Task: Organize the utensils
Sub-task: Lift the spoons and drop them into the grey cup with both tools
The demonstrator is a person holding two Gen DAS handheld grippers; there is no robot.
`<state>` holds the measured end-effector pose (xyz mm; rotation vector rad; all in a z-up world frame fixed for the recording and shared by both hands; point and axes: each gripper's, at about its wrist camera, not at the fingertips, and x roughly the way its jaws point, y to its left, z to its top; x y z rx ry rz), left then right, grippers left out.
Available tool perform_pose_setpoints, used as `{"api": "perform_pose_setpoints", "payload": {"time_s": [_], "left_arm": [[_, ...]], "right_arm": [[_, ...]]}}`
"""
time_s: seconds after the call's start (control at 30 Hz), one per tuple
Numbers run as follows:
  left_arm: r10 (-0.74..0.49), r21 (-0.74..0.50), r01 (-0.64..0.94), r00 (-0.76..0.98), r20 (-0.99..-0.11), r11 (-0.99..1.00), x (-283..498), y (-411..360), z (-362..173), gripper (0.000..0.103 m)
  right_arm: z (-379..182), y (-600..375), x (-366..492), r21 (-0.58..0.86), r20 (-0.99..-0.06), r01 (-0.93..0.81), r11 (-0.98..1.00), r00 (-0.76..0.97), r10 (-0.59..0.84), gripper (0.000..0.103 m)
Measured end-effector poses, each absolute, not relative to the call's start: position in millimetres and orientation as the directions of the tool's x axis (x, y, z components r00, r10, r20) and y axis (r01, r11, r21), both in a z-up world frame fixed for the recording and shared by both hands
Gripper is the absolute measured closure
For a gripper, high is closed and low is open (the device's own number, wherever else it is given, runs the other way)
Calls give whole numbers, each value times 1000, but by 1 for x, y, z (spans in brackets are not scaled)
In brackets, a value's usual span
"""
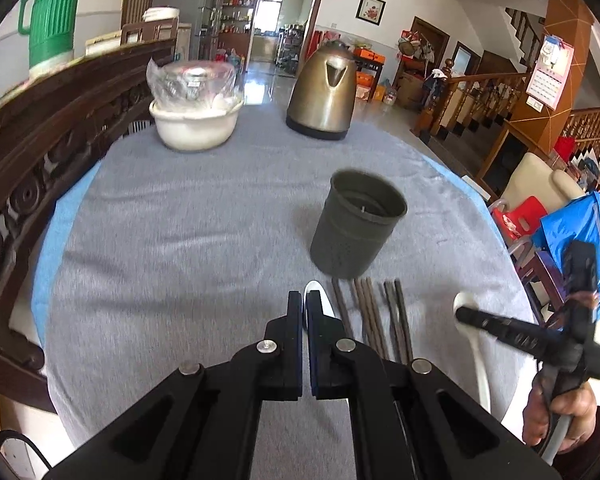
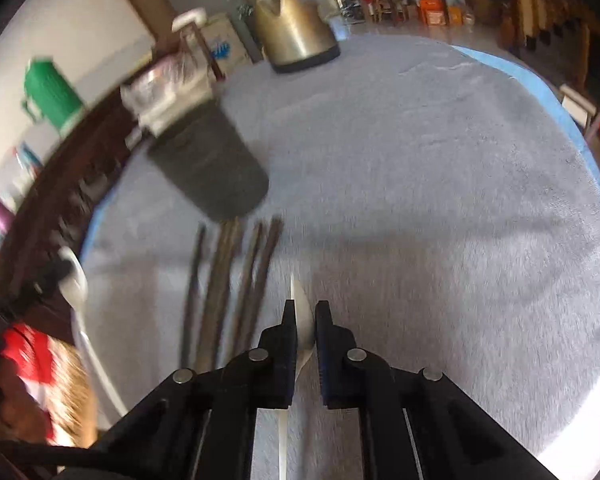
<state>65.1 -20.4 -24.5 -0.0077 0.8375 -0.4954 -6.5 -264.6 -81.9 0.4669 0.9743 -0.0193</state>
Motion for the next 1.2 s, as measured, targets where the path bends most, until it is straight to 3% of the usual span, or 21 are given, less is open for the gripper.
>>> {"api": "perform_pose_setpoints", "payload": {"time_s": [0.13,0.33,0.53,0.8,1.2], "left_arm": [[-415,-166,417,625,-661,894,86,-34,5,100],[-377,-98,387,757,-534,917,122,-64,49,100],[-309,-47,323,838,-450,945,162,-94,49,100],[-275,-31,304,809,-519,952,193,-112,6,100],[-351,-27,400,769,-534,916,161,-100,-7,100]], "right_arm": [[-48,-281,6,460,-695,206,864,688,206,94],[19,-287,44,500,-465,155,852,878,113,94],[39,-264,93,462,-321,150,874,947,7,94],[7,-237,158,356,-360,191,915,931,-54,94],[-8,-225,140,284,-375,123,951,927,-8,94]]}}
